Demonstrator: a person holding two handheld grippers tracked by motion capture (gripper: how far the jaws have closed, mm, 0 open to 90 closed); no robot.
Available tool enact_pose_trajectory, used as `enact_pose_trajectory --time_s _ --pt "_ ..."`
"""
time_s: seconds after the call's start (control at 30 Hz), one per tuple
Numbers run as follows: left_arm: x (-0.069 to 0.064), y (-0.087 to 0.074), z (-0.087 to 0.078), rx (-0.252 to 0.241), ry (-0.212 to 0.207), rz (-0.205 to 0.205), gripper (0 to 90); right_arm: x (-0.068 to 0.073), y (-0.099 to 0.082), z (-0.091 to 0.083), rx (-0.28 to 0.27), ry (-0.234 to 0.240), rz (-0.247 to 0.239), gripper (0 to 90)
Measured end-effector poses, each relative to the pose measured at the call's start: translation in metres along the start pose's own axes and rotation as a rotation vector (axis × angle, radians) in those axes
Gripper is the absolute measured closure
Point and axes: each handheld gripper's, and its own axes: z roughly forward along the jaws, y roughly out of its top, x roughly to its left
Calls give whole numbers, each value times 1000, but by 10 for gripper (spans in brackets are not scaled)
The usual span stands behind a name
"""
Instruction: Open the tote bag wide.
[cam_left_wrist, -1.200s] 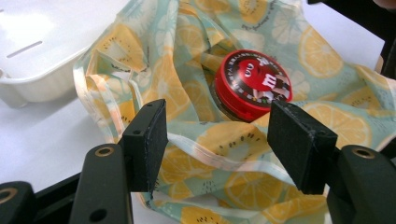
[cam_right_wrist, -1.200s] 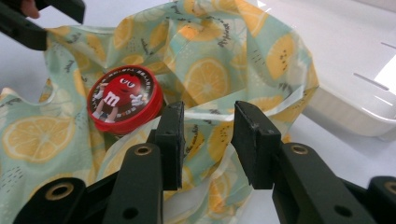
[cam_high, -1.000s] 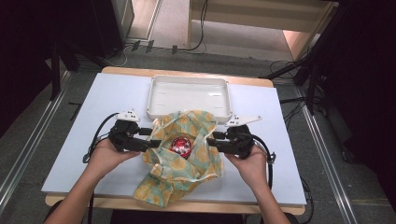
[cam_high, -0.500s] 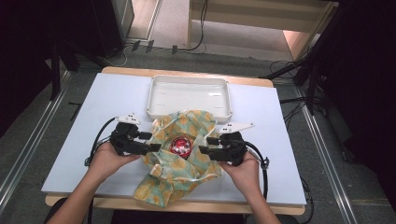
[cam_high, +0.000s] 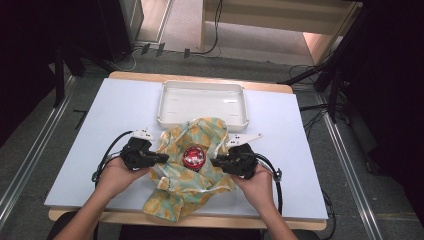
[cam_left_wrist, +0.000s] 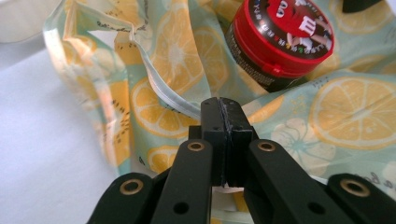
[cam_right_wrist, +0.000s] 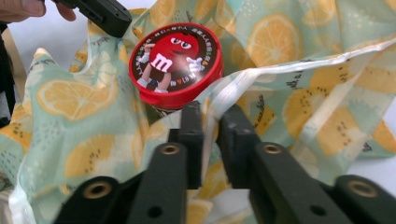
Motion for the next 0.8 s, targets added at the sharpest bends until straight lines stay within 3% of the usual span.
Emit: enact_pose_trajectory --time_s 0.13,0.57,0.8 --pt "0 -3 0 14 2 -1 900 -3 -3 -4 4 5 3 884" --pt "9 -14 -16 -7 33 -28 900 -26 -30 -25 3 -53 67 885" --pt "18 -18 -25 -36 38 -66 900 -36 -43 -37 -2 -75 95 886"
